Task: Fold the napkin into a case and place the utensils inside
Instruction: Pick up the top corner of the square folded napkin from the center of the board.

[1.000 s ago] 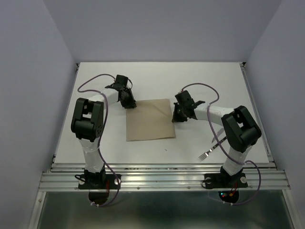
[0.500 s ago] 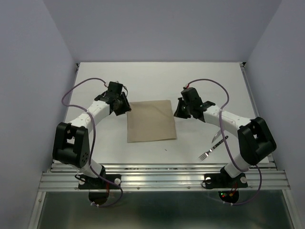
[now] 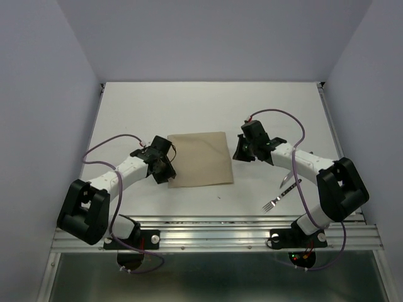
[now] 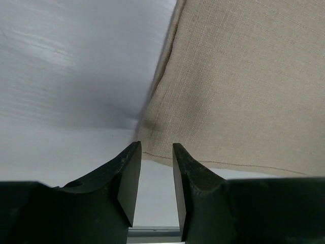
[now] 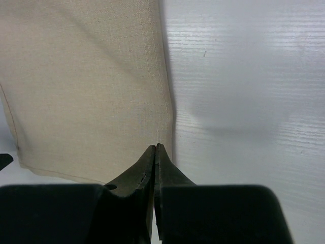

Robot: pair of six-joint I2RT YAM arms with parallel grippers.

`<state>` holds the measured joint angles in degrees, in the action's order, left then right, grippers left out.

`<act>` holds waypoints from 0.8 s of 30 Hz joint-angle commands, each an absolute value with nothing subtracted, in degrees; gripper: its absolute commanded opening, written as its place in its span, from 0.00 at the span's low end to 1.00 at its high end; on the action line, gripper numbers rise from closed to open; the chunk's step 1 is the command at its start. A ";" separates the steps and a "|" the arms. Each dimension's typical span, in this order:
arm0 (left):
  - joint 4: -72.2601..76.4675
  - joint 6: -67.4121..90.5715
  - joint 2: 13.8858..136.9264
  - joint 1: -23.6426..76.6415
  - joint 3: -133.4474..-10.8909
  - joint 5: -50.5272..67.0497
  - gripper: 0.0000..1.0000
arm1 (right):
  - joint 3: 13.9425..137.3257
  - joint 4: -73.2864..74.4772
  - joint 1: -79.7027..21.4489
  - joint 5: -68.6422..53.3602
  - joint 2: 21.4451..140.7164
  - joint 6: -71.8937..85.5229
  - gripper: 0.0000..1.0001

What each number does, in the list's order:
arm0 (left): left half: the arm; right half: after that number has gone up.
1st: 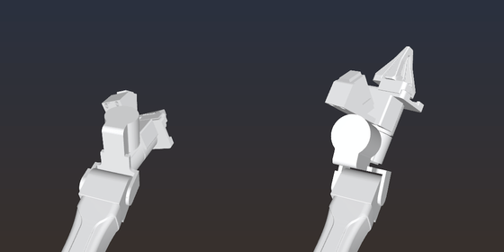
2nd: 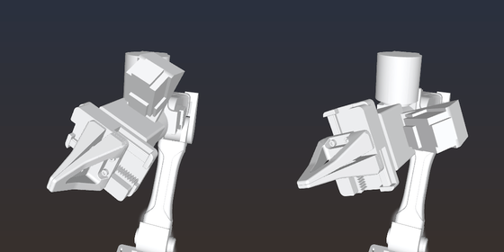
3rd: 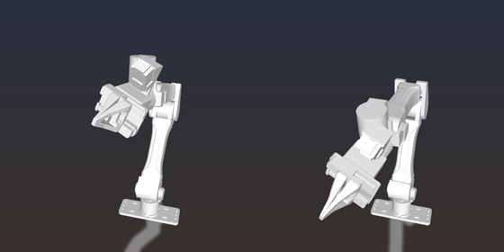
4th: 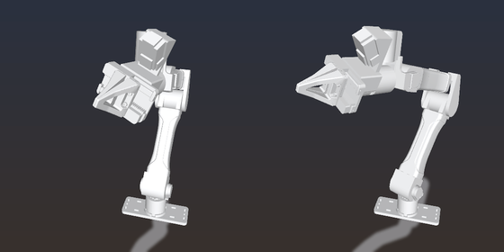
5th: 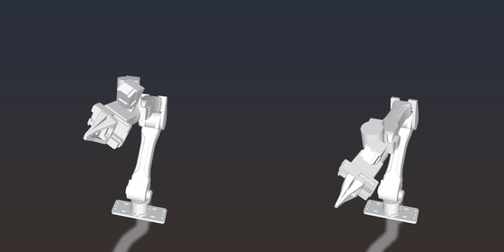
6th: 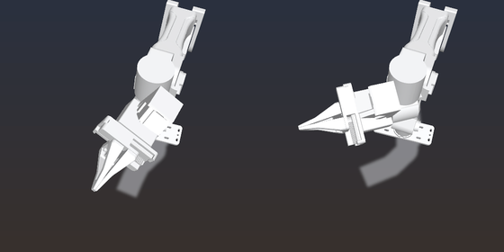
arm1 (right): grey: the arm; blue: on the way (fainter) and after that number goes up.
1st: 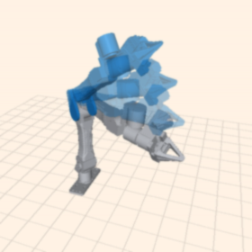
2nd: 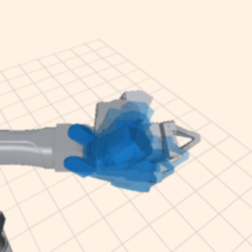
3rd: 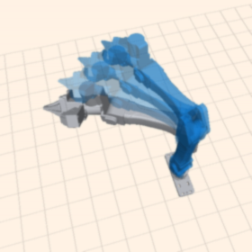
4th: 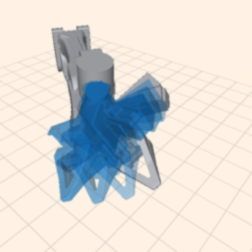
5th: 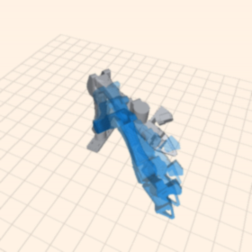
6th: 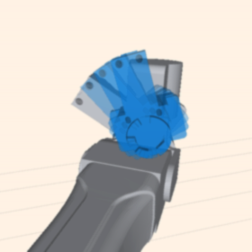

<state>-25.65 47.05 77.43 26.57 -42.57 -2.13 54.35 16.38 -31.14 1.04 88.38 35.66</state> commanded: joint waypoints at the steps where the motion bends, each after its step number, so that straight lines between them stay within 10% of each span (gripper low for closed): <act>1: -26.81 51.94 73.66 27.42 -38.69 -3.78 0.41 | 54.40 16.26 -31.03 1.32 85.96 35.51 0.05; 24: -23.64 52.74 71.37 28.92 -35.51 -5.97 0.39 | 55.90 17.84 -31.55 1.32 86.66 35.42 0.05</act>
